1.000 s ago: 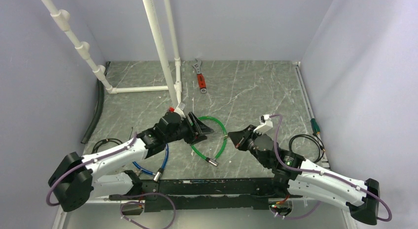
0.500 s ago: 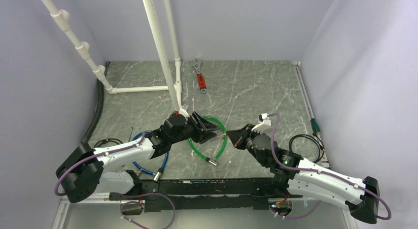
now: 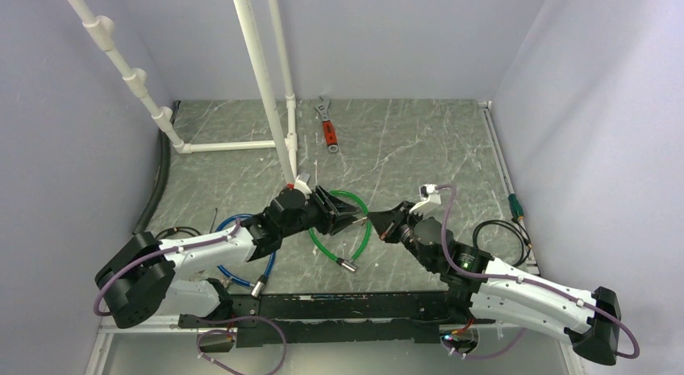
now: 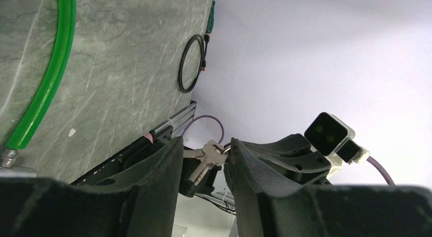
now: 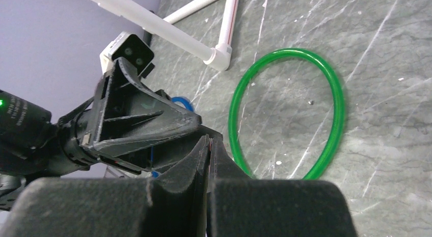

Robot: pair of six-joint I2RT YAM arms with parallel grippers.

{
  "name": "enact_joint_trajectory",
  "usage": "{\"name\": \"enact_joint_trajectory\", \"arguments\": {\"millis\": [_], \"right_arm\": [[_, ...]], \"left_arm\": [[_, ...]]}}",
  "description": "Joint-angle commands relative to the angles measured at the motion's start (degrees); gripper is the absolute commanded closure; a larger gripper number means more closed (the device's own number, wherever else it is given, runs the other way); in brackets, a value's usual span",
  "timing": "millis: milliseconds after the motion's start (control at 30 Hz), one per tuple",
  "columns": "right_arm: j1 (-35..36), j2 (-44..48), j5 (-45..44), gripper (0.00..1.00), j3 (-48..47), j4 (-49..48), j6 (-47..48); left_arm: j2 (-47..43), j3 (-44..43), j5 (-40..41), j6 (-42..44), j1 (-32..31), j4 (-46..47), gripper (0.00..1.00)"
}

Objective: Unlock with the key

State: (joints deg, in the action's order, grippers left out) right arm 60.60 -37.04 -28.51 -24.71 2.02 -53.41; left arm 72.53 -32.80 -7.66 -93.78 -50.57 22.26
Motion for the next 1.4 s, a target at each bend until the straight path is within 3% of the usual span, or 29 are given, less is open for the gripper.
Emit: {"name": "enact_joint_trajectory", "arguments": {"millis": [0, 333, 867, 1167, 1367], "right_arm": [[-0.18, 0.21, 1.04, 1.0, -0.35, -5.09, 1.28], [-0.13, -0.25, 1.46, 1.0, 0.54, -5.62, 0.98], [-0.21, -0.75, 0.15, 1.0, 1.77, -7.72, 1.44], [-0.22, 0.35, 0.43, 1.0, 1.24, -7.98, 2.1], [-0.31, -0.24, -0.31, 1.0, 1.97, -8.59, 1.82]], "left_arm": [[0.61, 0.74, 0.37, -1.27, -0.33, 5.04, 0.57], [-0.26, 1.53, 1.33, -1.76, -0.4, 5.45, 0.65], [-2.46, 2.27, 1.41, -1.93, -0.33, 4.28, 0.61], [-1.35, 3.4, 1.44, -2.39, -0.41, 5.17, 0.47], [-0.11, 4.22, 0.6, -2.67, -0.37, 9.28, 0.51]]}}
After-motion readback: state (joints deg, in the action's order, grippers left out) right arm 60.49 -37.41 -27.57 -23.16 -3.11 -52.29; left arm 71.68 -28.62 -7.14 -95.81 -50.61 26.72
